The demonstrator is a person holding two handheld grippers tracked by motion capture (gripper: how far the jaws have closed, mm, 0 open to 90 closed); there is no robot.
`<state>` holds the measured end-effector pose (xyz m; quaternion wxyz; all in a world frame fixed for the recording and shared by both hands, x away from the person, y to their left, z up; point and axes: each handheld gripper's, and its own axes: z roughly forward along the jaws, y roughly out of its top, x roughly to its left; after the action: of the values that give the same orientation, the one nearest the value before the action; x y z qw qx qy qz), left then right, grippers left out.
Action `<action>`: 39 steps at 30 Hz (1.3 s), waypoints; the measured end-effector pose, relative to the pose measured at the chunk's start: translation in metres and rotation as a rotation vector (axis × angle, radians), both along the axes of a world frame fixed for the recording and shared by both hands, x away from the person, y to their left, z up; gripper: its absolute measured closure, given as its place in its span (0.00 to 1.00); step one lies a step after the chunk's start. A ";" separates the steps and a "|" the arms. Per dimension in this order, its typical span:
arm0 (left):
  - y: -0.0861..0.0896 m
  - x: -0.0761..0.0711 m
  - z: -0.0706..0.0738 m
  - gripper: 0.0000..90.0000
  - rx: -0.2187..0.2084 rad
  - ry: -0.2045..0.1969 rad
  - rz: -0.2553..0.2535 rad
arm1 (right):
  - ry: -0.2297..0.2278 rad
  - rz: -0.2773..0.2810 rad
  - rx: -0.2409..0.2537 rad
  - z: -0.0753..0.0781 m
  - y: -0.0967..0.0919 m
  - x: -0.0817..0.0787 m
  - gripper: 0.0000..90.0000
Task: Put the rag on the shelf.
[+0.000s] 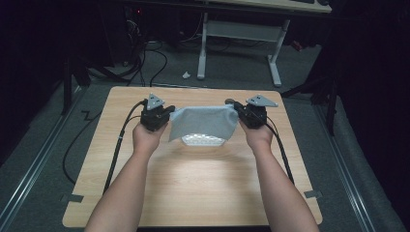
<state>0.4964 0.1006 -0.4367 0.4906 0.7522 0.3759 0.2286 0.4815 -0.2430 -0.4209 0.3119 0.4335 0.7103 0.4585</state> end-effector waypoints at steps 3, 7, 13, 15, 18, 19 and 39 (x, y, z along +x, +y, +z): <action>0.001 -0.001 -0.006 0.99 -0.013 0.017 -0.003 | 0.008 0.003 0.001 -0.003 0.000 -0.001 1.00; 0.001 -0.002 -0.013 0.99 -0.016 0.034 -0.024 | 0.010 0.011 -0.004 -0.007 -0.001 -0.002 1.00; -0.001 -0.004 -0.018 0.99 -0.022 0.042 -0.025 | 0.016 0.004 -0.018 -0.010 0.000 -0.003 1.00; -0.002 -0.004 -0.018 0.99 -0.021 0.036 -0.028 | 0.008 -0.001 -0.029 -0.010 -0.001 -0.004 1.00; -0.004 -0.004 -0.019 0.99 -0.020 0.043 -0.030 | 0.013 -0.009 -0.024 -0.007 -0.006 -0.005 1.00; -0.004 -0.004 -0.020 0.99 -0.020 0.044 -0.031 | 0.014 -0.008 -0.027 -0.007 -0.007 -0.005 1.00; -0.005 -0.011 -0.036 0.99 -0.009 0.076 -0.051 | 0.076 0.014 -0.014 -0.033 -0.007 -0.003 1.00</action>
<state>0.4851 0.0951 -0.4722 0.4851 0.7673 0.3762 0.1855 0.4786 -0.2497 -0.4540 0.2843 0.4436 0.7279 0.4388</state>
